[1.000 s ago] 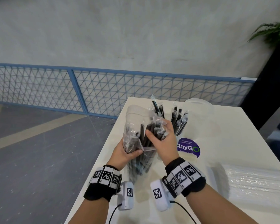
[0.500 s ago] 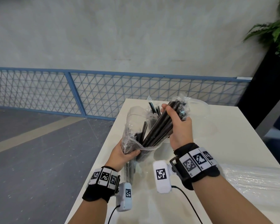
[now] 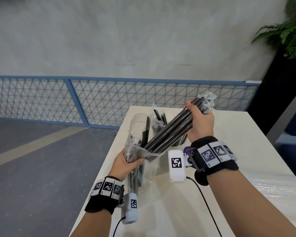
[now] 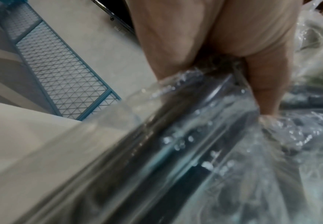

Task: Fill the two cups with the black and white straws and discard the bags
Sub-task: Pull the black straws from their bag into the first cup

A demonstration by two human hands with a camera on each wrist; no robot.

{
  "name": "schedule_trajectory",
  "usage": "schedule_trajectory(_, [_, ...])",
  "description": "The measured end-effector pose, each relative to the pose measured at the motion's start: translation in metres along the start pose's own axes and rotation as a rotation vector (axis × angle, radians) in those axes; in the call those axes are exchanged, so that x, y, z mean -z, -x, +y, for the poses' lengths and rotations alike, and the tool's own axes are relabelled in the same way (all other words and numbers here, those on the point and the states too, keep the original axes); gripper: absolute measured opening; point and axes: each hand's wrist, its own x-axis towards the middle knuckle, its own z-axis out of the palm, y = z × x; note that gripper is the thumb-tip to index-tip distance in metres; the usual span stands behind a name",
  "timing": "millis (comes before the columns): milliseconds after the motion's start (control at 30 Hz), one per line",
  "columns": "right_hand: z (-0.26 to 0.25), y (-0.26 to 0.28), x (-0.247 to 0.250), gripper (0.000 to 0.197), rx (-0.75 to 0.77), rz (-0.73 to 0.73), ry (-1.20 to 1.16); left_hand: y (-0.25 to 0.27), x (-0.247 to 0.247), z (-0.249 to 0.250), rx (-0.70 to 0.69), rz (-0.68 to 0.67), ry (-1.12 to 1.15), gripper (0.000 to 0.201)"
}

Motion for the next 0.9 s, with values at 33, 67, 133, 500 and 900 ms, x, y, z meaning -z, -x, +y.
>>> schedule_trajectory(33, [-0.002,-0.002,0.0,0.014,-0.002,0.02,-0.01,-0.001,0.001,-0.001,0.006,0.003,0.007,0.037])
schedule_trajectory(67, [-0.004,-0.004,0.001,0.013,-0.003,0.038,-0.019,-0.002,0.001,-0.001,0.014,0.009,0.015,0.038])
schedule_trajectory(133, [-0.007,-0.008,0.003,0.009,-0.004,0.066,-0.034,-0.003,0.001,-0.003,0.026,0.036,0.025,0.039])
schedule_trajectory(500, [-0.021,-0.027,0.014,0.01,0.091,0.12,-0.118,-0.015,-0.007,-0.002,0.02,0.196,0.061,0.037])
schedule_trajectory(900, [-0.041,-0.032,0.005,0.032,0.304,0.152,-0.094,-0.025,-0.005,-0.007,0.063,0.296,0.085,0.039])
